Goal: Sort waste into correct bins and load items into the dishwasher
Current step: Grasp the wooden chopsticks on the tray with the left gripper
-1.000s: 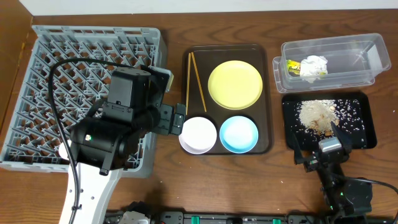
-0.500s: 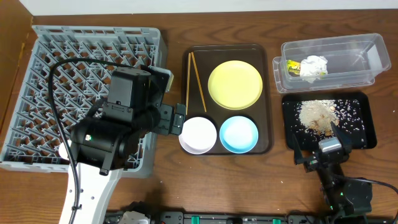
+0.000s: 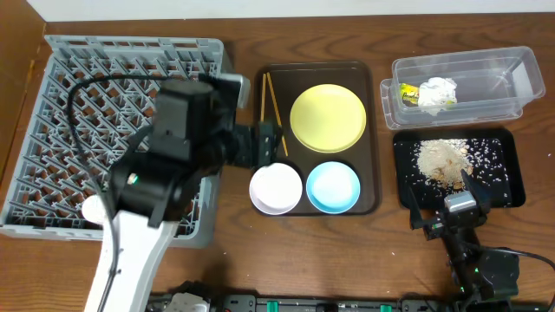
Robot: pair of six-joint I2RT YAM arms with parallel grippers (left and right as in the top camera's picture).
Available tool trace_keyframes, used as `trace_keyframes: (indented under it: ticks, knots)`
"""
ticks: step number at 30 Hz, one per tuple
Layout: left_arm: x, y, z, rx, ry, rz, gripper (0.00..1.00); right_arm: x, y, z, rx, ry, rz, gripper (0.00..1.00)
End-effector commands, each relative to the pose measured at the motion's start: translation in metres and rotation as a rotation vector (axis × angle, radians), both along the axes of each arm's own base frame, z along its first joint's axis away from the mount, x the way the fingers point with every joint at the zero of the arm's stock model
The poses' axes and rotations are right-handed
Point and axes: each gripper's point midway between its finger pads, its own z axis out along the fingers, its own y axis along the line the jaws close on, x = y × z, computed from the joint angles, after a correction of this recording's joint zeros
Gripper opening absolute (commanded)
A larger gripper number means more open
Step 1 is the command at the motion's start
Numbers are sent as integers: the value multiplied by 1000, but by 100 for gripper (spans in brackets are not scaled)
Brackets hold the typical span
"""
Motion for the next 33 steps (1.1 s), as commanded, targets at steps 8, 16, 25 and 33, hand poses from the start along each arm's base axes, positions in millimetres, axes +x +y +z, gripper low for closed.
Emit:
trace_keyframes:
  ticks: [8, 16, 25, 33]
  knots:
    - [83, 9, -134, 272, 249, 277, 84, 0, 0, 0, -6, -2, 1, 99]
    - [134, -10, -207, 252, 261, 311, 51, 0, 0, 0, -6, -2, 1, 99]
    - [160, -19, -264, 255, 260, 314, 48, 0, 0, 0, -6, -2, 1, 99]
    - [157, -14, -291, 261, 311, 368, 32, 0, 0, 0, -6, -2, 1, 99]
